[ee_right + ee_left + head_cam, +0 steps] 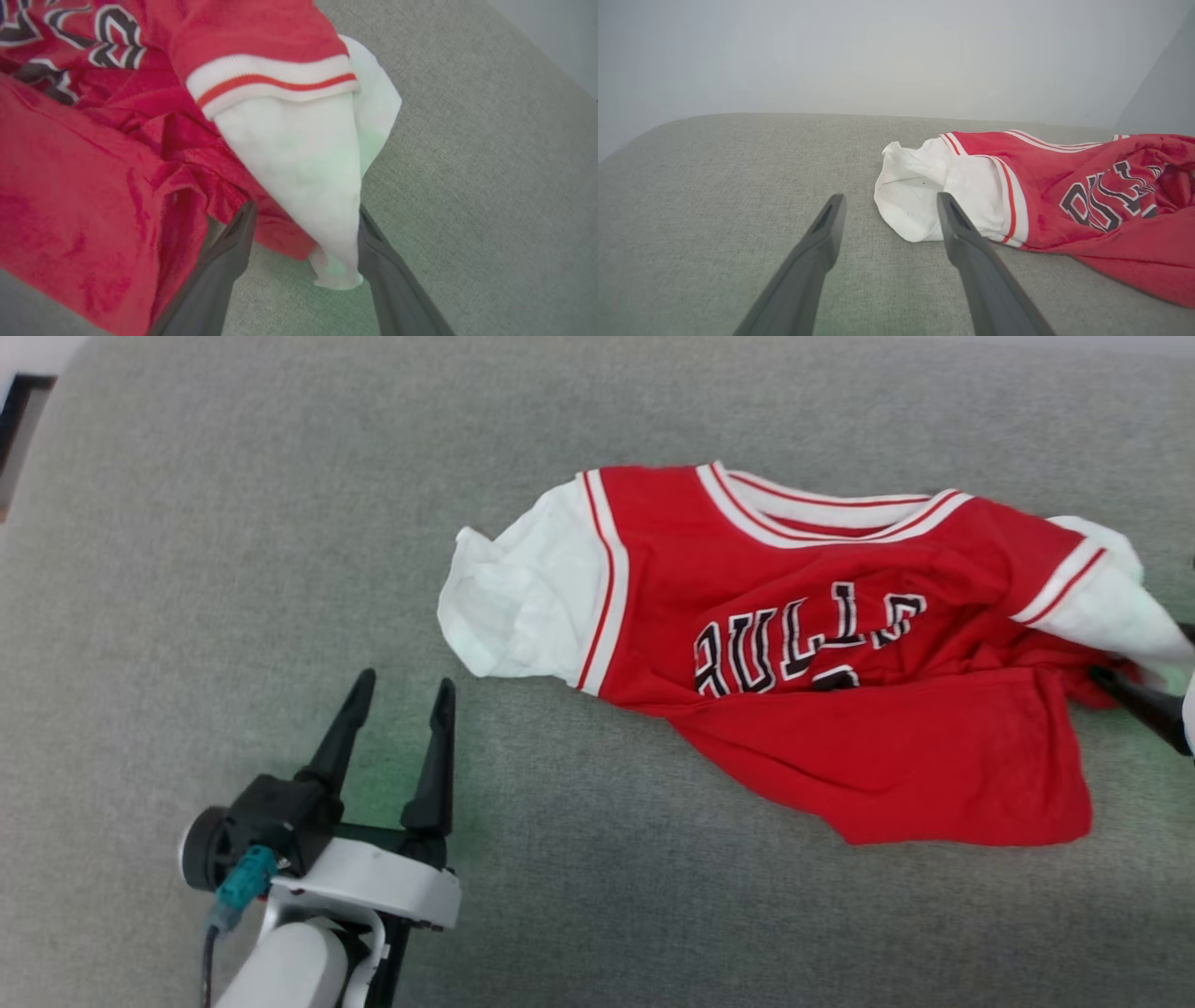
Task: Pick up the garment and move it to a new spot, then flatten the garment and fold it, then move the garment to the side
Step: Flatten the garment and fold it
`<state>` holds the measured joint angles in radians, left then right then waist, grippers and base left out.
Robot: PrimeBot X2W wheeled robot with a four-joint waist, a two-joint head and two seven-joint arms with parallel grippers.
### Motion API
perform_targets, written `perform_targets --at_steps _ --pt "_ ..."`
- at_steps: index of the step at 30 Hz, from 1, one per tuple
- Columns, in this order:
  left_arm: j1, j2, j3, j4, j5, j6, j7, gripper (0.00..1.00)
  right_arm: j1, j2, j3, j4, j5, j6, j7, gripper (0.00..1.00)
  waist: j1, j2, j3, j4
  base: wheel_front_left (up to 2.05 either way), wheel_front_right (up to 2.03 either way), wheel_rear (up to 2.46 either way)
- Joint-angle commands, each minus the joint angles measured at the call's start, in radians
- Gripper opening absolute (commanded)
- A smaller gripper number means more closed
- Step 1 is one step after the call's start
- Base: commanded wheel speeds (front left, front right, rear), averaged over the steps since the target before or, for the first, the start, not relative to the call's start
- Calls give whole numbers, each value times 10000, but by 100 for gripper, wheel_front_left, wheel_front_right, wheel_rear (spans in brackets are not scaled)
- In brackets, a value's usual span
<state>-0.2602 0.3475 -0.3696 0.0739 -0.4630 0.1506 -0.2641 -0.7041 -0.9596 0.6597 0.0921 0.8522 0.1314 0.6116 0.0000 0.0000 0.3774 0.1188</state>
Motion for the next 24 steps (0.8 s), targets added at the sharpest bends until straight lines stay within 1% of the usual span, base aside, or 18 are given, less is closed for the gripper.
perform_targets --at_steps 1,4,5,6,7,9,13,18,22,24 --pt "128 -151 107 31 162 -135 -1 100 -193 -46 169 71 92 -15 -68 100 0 0 175 162 0 0 0" --pt "176 -429 329 133 342 -365 -1 100 -464 -92 412 182 256 -15 -273 100 0 0 260 177 0 0 0" --pt "176 -512 406 158 394 -435 -1 100 -528 -122 566 136 281 -15 -332 80 0 0 285 175 0 0 0" --pt "178 -586 475 183 463 -501 -1 100 -601 -166 710 110 323 -15 -423 25 0 0 305 171 0 0 0" --pt "192 -664 568 201 502 -564 -1 100 -682 -216 837 113 371 -15 -509 0 0 0 322 160 0 0 0" --pt "221 -806 741 223 601 -710 -1 100 -840 -296 1072 102 426 -15 -688 0 0 0 358 129 0 0 0" --pt "245 -1011 952 296 826 -946 -1 100 -1327 -388 1226 257 533 -15 -1080 0 0 0 454 56 0 0 0" --pt "83 -1297 1075 348 1096 -1218 -2 100 -2246 -380 835 851 575 -15 -1545 0 0 0 697 92 0 0 0" --pt "-47 -1532 1168 373 1273 -1446 -2 100 -2964 -276 436 1594 645 -15 -1399 0 0 0 927 241 0 0 0" --pt "-55 -1649 1254 442 1373 -1524 -2 100 -3098 -196 254 1948 882 -15 -1145 0 0 0 969 334 0 0 0"
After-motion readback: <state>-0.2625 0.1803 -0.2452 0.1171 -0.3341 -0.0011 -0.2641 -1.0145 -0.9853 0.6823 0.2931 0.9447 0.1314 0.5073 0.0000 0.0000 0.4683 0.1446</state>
